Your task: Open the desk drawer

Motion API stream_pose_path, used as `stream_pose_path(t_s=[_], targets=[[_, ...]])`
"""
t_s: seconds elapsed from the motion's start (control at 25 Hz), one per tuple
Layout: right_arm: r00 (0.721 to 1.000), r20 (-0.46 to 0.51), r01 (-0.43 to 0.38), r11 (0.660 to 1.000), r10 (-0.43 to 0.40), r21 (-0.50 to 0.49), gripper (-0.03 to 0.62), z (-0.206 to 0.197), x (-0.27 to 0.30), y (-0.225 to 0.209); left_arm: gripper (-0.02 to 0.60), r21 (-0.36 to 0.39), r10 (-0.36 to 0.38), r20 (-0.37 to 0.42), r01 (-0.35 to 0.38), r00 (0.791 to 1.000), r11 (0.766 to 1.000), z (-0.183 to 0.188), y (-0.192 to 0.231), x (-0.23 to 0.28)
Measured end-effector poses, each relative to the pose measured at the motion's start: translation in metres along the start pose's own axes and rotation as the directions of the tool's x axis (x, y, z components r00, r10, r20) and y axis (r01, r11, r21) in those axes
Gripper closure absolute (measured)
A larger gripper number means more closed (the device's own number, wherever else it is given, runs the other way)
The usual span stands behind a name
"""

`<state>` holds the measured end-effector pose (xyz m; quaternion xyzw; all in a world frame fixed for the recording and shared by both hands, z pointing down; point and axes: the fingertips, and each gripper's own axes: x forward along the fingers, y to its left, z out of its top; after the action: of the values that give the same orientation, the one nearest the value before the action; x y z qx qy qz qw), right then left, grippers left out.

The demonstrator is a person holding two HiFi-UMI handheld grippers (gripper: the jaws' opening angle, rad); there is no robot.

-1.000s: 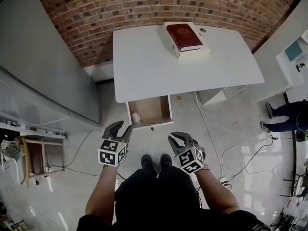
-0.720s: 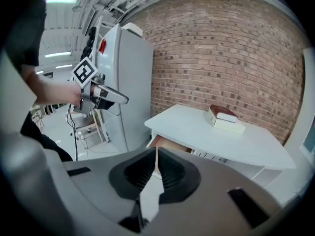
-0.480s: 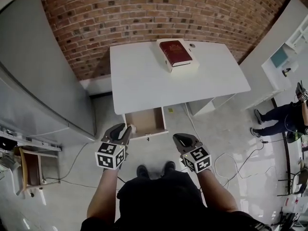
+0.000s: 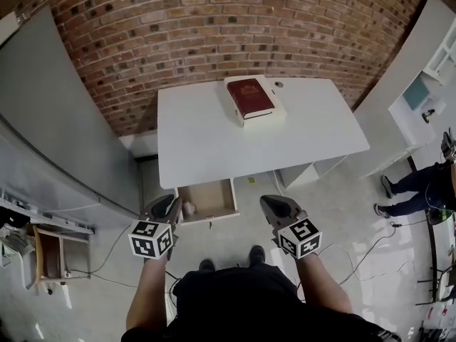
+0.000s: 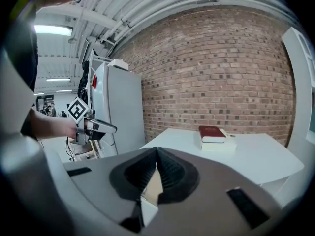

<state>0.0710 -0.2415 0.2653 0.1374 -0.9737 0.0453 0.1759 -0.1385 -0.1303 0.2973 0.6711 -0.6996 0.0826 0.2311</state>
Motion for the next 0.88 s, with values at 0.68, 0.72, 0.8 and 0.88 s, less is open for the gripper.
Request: stream_pose_path(t_s=[0.68,0.72,0.8,0.88], targets=[[0.979,0.099,-0.168,0.983,0.175,-0.079,0.582,0.036,-0.028,-0.132,0.52,-0.081,0.098,0.141,-0.087,0.985,0.993,0.09,-0.101,0.047],[0.976,0.106,-0.183,0.978,0.192,-0.096,0.582,0.04,-0.027,-0.13,0.52,-0.075,0.099,0.148,-0.089,0.984,0.993,0.093,-0.103,0.045],[0.969,0.12,-0.202,0.972,0.217,-0.123,0.582,0.049,-0.025,-0.125,0.522,-0.058,0.108,0.151,-0.1,0.983,0.993,0.098,-0.102,0.041],[0.964,0.141,-0.208,0.969,0.226,-0.132,0.582,0.058,-0.025,-0.121,0.522,-0.037,0.125,0.152,-0.12,0.981,0.992,0.101,-0.095,0.034]])
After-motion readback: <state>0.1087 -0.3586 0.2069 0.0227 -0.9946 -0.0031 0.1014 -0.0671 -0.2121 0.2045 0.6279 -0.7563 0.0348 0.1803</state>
